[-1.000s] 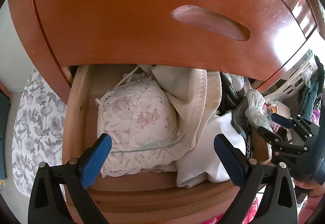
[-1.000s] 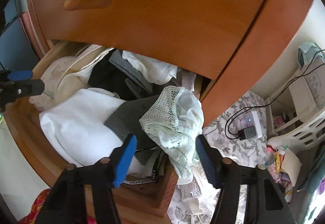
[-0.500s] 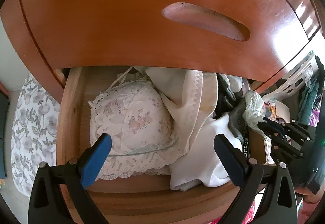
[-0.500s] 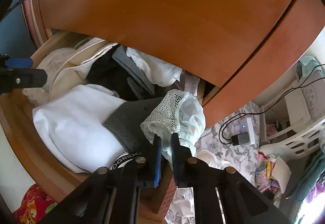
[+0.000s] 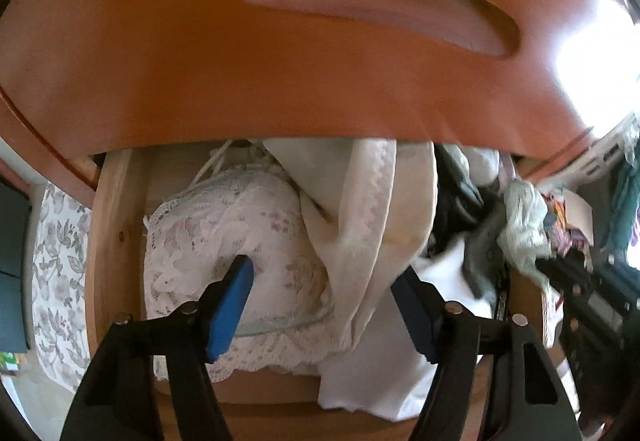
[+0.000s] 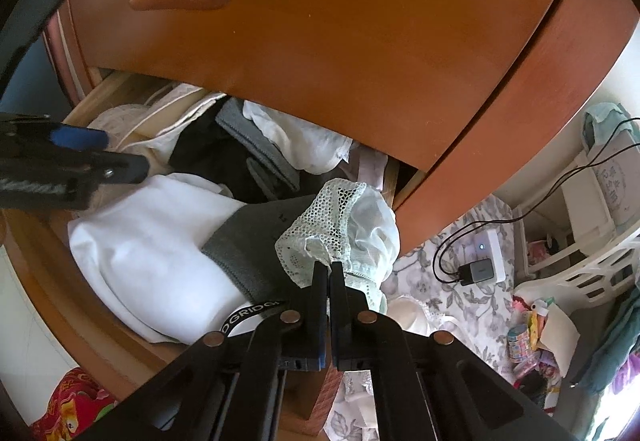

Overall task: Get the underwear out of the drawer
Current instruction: 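Grasp the white lace bra in the drawer with the left tool, then lift the white bra with the left tool while the right tool lifts the green panties, then carry the white bra with the left tool while the right tool carries the panties toward the bed, then open the left tool over the bed while the right tool drops the green panties beside it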

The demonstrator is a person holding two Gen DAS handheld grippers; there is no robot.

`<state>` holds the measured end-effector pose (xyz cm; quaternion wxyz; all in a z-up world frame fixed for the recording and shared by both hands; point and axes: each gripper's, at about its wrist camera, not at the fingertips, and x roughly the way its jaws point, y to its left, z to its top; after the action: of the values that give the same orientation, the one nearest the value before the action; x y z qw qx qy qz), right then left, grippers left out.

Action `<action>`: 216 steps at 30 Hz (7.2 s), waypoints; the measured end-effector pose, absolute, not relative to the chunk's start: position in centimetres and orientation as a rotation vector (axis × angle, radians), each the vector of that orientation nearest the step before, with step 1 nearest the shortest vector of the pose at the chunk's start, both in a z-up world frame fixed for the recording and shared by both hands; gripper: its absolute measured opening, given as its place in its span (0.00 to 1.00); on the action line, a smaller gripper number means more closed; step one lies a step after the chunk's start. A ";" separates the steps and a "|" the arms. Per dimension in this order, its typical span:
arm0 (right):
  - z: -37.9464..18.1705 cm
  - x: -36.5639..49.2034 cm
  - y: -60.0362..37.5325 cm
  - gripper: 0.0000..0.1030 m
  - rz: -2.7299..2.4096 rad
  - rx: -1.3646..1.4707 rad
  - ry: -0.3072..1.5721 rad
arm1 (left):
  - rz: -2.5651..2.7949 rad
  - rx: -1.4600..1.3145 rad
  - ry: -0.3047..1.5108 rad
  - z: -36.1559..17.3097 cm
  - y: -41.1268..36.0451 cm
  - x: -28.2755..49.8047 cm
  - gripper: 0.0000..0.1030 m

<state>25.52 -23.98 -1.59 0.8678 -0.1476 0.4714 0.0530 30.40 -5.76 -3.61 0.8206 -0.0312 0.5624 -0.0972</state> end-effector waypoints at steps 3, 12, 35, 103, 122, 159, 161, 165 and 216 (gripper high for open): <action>-1.8 25.5 -24.1 0.01 0.113 -0.304 0.992 | -0.188 -0.065 1.206 -4.0 -6.1 31.0 0.36; -2.0 25.5 -24.5 0.01 0.114 -0.290 0.999 | -0.273 -0.206 1.182 -3.9 -4.4 31.7 0.08; -2.4 25.3 -25.8 0.01 0.128 -0.228 0.972 | -0.225 -0.050 1.174 -4.5 -5.1 29.9 0.04; 19.8 6.6 -32.4 0.01 0.037 -0.116 0.484 | -0.193 0.209 0.496 21.2 -12.3 11.7 0.03; 16.2 2.8 -47.6 0.01 -0.157 -0.008 0.548 | -0.446 0.301 0.558 17.4 -31.5 10.7 0.03; 1.1 6.5 -64.8 0.01 -0.319 0.172 0.817 | -0.535 0.406 0.747 1.1 -47.8 16.6 0.03; 0.5 6.8 -64.9 0.01 -0.317 0.183 0.827 | -0.514 0.422 0.737 0.7 -47.3 17.0 0.03; -0.5 7.7 -64.6 0.01 -0.304 0.186 0.834 | -0.530 0.490 0.714 -1.1 -47.8 16.1 0.03; -9.2 12.3 -51.1 0.41 0.072 0.244 1.068 | -0.480 0.052 1.128 -11.4 -33.4 11.4 0.56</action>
<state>12.31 -51.13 -9.16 0.8532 0.1159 0.5074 0.0341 11.43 -33.45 -11.37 0.8177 0.0242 0.5294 -0.2250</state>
